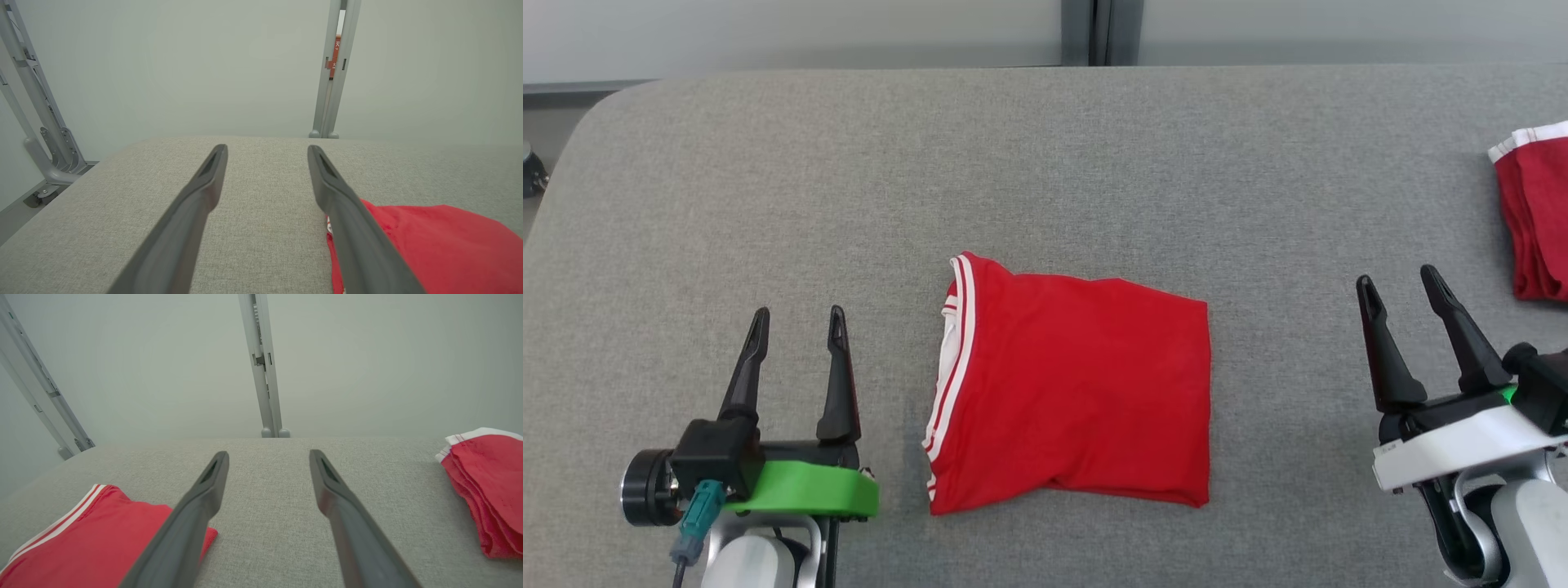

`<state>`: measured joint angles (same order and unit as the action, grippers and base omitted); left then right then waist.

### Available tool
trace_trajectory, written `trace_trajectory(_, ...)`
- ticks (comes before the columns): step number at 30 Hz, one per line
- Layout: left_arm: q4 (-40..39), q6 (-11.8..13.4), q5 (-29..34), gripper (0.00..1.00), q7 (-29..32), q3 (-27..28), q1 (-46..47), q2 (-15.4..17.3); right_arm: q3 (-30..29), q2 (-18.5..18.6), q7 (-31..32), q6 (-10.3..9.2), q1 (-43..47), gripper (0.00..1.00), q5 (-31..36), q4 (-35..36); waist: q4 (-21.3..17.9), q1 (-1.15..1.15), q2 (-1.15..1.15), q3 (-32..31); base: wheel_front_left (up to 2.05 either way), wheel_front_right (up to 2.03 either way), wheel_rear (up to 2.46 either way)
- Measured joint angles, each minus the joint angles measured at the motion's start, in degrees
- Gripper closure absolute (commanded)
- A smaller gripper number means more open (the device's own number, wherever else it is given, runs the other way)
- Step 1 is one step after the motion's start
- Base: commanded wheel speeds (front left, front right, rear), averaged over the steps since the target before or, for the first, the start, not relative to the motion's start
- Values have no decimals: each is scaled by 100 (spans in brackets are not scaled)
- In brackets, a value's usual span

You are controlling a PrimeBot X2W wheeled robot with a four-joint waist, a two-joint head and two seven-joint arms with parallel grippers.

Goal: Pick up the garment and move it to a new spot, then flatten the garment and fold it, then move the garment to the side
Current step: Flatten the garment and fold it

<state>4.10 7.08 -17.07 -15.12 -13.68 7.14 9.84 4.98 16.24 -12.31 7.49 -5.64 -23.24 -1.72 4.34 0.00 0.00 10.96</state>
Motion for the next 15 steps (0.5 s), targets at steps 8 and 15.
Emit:
trace_trajectory(8,130,7,-22,0,55,-1,-485,155,-213,-223,474,0,721,0,303,595,-201,0,0,-406,0,0,0)
trace_trajectory(15,85,58,-55,0,197,-36,-844,224,-316,-342,694,0,1180,0,458,982,-349,0,0,-796,0,0,0)
